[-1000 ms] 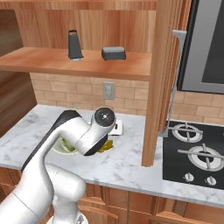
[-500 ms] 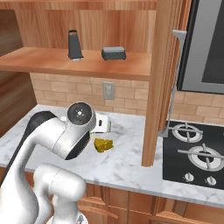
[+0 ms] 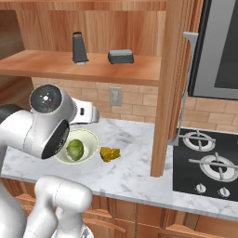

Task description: Pick the cheese from the fridge and the cheese grater from the cabinet and place them next to the salad bowl.

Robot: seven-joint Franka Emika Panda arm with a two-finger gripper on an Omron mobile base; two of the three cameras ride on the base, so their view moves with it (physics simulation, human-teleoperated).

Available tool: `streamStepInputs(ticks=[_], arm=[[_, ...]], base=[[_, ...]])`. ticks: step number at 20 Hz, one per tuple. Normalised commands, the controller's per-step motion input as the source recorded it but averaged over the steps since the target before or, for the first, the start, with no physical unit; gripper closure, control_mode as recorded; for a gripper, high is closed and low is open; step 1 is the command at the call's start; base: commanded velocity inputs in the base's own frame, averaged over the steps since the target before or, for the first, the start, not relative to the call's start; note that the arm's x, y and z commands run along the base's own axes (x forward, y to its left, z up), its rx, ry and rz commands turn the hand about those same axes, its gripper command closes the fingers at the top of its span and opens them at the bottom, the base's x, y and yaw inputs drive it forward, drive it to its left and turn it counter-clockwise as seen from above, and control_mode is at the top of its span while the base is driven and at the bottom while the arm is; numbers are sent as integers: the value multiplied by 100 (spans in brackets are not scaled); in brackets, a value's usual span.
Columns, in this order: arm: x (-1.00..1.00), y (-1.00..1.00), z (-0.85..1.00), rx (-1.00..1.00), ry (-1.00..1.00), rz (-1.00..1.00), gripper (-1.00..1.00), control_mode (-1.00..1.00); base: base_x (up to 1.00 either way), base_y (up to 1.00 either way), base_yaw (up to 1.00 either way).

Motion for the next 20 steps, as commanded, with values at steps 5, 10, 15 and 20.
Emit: streamStepInputs(ticks=[5,10,15,20], arm=[[-35,24,80,-3,0,0,-100,-100],[-35,9,66,-1,-4,0,-100,-100],[-25,12,36,0,-14,0,-100,-100],[-6,26,3,0,-37,0,-100,-100]], base=[[0,0,0],[0,0,0],[0,0,0],[0,0,0]])
